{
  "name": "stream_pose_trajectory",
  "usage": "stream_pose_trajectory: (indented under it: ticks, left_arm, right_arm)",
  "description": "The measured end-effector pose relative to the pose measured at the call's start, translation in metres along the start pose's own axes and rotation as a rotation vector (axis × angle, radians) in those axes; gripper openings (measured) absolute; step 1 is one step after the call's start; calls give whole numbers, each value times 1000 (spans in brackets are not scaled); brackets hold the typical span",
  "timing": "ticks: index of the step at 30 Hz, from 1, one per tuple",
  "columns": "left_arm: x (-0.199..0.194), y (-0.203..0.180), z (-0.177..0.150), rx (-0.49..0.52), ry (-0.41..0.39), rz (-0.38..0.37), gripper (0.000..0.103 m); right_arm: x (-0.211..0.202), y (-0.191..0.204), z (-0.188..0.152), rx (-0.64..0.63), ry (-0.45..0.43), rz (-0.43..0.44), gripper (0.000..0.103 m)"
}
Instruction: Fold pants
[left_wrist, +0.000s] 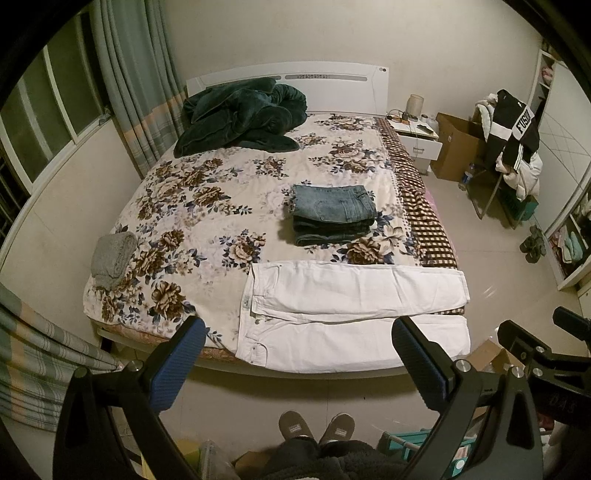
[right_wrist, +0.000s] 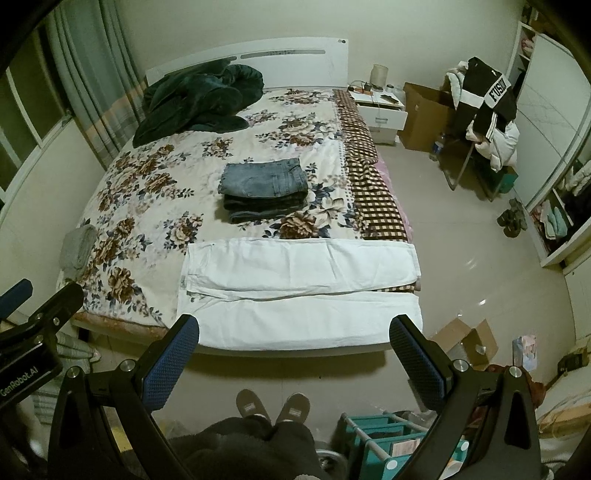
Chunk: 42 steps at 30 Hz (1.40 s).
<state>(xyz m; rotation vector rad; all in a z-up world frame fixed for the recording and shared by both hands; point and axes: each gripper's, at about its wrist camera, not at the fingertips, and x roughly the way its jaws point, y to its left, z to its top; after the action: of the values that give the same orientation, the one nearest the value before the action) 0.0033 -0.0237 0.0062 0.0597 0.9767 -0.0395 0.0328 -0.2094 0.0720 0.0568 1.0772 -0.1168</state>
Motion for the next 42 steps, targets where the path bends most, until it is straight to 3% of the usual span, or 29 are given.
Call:
stream_pose_trajectory:
  ticks: [42]
  left_arm:
    - [-11, 2, 4, 1, -7, -5, 103]
  right_arm:
    - [-6, 7, 11, -2, -2, 10, 103]
